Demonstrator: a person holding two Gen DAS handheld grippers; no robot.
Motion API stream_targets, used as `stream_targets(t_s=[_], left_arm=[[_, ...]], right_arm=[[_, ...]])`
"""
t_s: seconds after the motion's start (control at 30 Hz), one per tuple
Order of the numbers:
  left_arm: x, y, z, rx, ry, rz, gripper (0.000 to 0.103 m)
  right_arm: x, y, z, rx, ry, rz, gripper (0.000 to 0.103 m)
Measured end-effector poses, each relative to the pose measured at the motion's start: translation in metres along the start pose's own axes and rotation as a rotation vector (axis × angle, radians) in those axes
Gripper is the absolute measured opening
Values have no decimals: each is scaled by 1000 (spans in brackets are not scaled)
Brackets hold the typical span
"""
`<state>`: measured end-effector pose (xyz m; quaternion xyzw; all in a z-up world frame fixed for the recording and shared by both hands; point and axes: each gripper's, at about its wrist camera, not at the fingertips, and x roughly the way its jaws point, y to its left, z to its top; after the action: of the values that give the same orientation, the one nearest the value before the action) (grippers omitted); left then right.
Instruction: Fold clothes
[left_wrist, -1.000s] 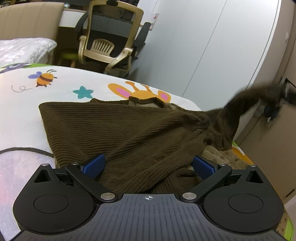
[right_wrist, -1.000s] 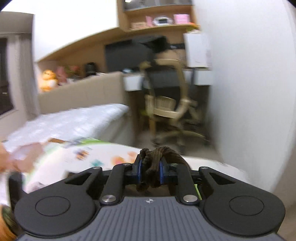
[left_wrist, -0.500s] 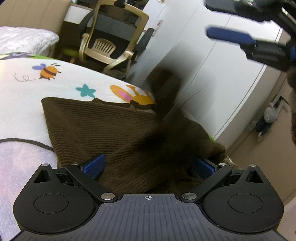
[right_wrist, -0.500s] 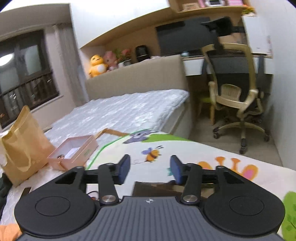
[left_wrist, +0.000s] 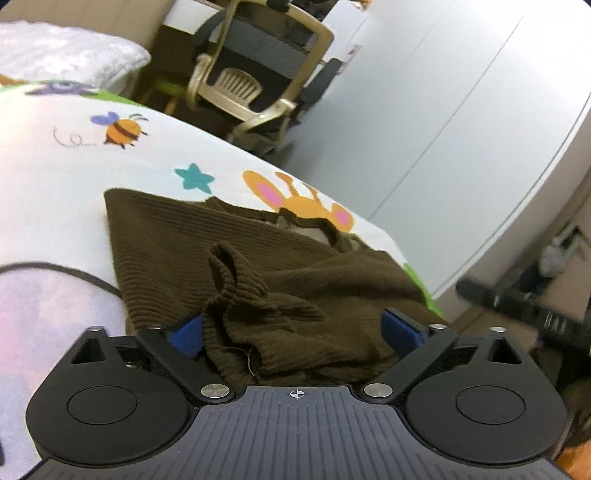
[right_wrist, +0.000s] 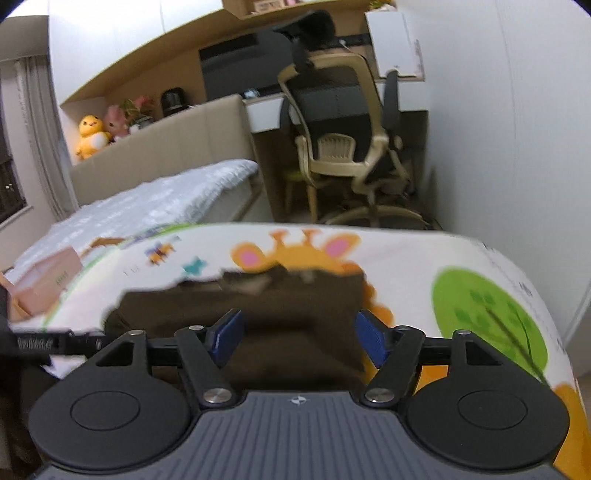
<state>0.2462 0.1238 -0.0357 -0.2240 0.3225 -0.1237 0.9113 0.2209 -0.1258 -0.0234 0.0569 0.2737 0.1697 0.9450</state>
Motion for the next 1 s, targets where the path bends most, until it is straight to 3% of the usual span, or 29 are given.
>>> stream_targets(t_s=[0.07,0.1,0.17,0.27,0.4,0.53,0.63,0.7,0.77,0.87,1.0], left_arm=[[7,-5,0,36,32,55,44],[9,-8,2,60,43,69,23],[5,-16,14,114,29,55,18],[-16,-27,42,205,-95,83,18],[-16,-13,57,242,-96,157,23],[9,21,26,230,39,254,40],[-2,30,22,248,25,245,47],[-13,31,23,274,19,296,75],[-25,33,22,298,14,352,78],[-52,44,14,253,19,363,76],[-96,42,-11,212,23,310,84]], right_arm=[[0,-2,0,-1,-10,-5,68],[-1,-2,0,-1,-14,-8,68],[-1,-4,0,-2,-24,-13,68],[-1,-5,3,-12,-41,-21,68],[19,7,18,-102,-23,-44,69],[68,20,13,-226,131,-97,69],[82,21,-1,-321,174,-148,82],[75,15,-1,-325,168,-164,84],[60,7,-2,-313,168,-178,84],[35,-8,-11,-341,180,-224,86],[-11,-34,-40,-361,224,-297,87]])
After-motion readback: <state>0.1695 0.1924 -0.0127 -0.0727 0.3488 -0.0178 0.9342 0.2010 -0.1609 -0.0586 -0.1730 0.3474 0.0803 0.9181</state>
